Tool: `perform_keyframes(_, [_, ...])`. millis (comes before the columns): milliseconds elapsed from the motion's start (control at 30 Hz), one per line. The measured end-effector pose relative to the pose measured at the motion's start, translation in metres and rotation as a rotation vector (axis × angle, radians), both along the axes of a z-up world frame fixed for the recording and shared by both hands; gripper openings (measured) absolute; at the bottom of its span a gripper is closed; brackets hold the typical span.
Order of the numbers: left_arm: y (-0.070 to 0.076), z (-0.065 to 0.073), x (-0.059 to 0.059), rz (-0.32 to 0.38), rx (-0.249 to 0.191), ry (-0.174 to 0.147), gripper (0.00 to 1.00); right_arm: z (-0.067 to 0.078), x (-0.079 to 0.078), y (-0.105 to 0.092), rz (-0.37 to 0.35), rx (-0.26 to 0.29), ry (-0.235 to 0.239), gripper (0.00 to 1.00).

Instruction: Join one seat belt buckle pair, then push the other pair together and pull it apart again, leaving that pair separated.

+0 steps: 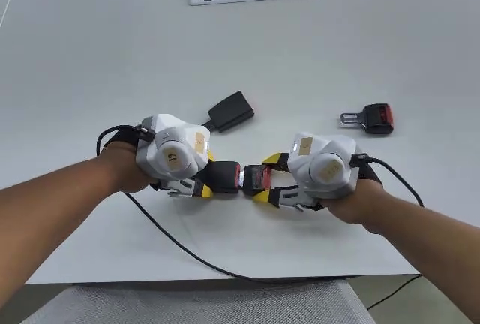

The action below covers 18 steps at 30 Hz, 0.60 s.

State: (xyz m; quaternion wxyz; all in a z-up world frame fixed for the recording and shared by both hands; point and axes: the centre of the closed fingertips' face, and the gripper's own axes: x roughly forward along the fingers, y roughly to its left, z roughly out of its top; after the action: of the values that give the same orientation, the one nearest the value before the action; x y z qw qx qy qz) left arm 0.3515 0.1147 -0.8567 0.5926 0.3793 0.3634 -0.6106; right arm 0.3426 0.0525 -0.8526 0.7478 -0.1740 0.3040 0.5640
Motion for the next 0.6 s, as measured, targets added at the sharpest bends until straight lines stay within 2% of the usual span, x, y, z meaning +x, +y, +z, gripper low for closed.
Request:
perform_keyframes(100, [0.0004,0.0002,-0.0002,-0.006,-0.001,-0.001,0.33,-0.0002,-0.0009,-0.0016,0.013,-0.006,0.0,0.33])
perform_keyframes(167, [0.0019,0.0003,0.0001,-0.005,-0.02,0.001,0.33,-0.0004,-0.0016,-0.0029,0.021,-0.004,-0.005,0.33])
perform_keyframes(333, [0.002,0.0004,0.0002,-0.019,-0.033,0.004,0.33,-0.0011,-0.0028,-0.0052,0.04,0.004,-0.024,0.32])
perform_keyframes(433, [0.0027,0.0007,-0.0004,-0.017,-0.06,0.009,0.33,-0.0017,-0.0034,-0.0057,0.067,-0.003,-0.055,0.32])
perform_keyframes(600, [0.0027,0.0017,-0.0009,-0.013,-0.096,0.018,0.32,-0.001,-0.0028,-0.0063,0.086,0.004,-0.073,0.32])
